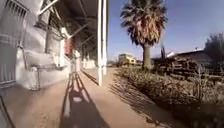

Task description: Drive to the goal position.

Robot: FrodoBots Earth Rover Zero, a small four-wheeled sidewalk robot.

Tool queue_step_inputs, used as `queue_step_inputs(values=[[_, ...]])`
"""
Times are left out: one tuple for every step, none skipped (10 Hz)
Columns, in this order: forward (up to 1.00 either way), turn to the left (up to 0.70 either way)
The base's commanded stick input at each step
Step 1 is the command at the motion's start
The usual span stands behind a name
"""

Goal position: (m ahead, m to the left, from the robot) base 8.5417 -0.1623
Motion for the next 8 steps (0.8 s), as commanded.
queue_step_inputs(values=[[0.7, -0.03], [0.7, -0.09], [0.7, -0.14], [0.7, -0.14], [0.7, -0.13], [0.7, 0.0], [0.7, 0.0], [0.67, 0.0]])
